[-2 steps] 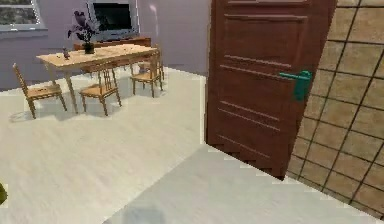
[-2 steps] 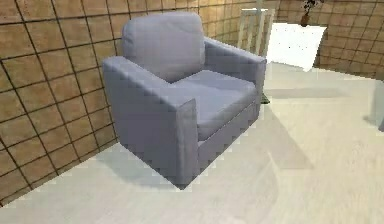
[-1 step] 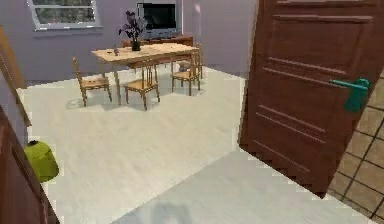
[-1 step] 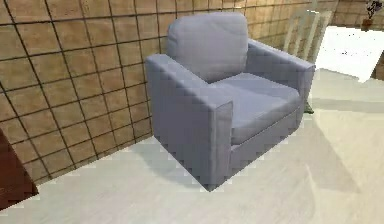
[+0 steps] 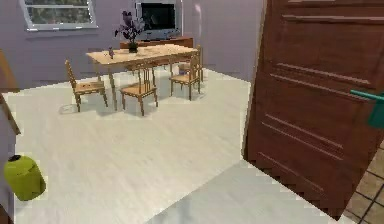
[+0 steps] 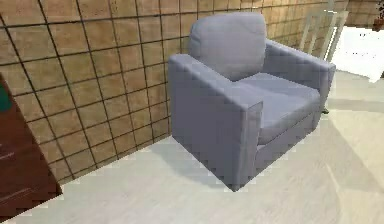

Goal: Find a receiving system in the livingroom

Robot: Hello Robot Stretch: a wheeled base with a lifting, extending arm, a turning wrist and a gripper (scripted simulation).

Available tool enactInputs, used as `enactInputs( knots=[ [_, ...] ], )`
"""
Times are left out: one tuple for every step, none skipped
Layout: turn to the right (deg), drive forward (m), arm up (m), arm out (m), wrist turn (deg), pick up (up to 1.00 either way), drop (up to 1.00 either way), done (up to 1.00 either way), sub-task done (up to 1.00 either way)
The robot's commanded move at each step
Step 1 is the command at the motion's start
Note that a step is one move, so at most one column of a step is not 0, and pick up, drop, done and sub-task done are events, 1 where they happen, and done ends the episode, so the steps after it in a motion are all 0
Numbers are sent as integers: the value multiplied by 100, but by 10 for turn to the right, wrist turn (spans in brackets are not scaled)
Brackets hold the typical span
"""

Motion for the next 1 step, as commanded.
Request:
enactInputs(
  knots=[
    [-330, 0, 0, 0, 0, 0, 0, 0, 0]
  ],
)
